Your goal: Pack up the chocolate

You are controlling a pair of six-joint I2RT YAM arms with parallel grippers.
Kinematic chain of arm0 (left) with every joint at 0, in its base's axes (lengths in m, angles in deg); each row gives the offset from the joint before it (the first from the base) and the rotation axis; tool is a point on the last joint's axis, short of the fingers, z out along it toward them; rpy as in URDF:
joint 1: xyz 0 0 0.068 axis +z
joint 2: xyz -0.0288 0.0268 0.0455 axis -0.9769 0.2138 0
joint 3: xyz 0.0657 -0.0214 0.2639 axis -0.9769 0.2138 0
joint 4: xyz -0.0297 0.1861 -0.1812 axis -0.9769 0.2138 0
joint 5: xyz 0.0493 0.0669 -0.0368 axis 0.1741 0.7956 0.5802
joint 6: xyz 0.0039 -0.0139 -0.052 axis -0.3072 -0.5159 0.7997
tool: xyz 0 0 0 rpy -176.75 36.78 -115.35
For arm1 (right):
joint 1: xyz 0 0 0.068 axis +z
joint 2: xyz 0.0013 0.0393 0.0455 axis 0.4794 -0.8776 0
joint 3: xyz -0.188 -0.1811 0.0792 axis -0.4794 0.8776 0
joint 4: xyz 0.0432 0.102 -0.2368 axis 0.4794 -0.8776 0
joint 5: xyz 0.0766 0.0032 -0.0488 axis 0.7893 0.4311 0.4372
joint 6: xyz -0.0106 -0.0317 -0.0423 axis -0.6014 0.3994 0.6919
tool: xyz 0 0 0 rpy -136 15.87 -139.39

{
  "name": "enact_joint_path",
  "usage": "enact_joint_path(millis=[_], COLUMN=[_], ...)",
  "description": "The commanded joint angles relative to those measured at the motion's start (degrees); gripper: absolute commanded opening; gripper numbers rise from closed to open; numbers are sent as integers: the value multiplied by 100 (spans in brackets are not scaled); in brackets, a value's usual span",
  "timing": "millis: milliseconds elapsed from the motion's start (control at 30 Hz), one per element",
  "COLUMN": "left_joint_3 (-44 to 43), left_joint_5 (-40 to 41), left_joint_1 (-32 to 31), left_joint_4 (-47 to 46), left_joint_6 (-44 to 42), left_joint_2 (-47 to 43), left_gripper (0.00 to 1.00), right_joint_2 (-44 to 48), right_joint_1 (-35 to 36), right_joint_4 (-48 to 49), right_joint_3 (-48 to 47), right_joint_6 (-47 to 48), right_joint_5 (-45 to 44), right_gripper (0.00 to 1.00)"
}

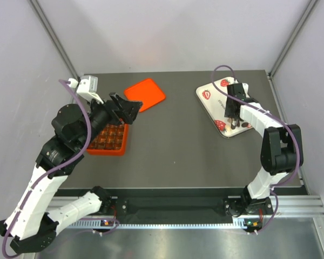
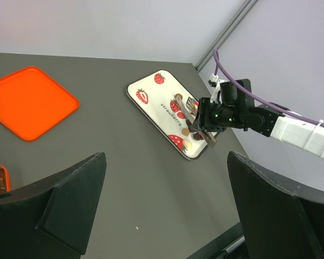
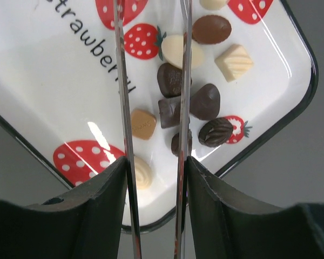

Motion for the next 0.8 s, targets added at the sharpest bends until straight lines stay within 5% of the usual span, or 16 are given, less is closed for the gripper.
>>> enact_joint_path(millis=[0, 767], left_joint_3=[-12, -38], left_joint_5=[63, 107], left_joint_1=[15, 24], left_joint_4=[-343, -281], left_joint_6=[-107, -151], left_joint_2=[14, -74], left_gripper=[99, 99], right_joint_2=[-96, 71], right_joint_1=[-154, -189], right_joint_4=[202, 291], right_joint_3=[-345, -248], right_joint_6=[74, 531], right_joint_5=[27, 405], right_gripper=[45, 33])
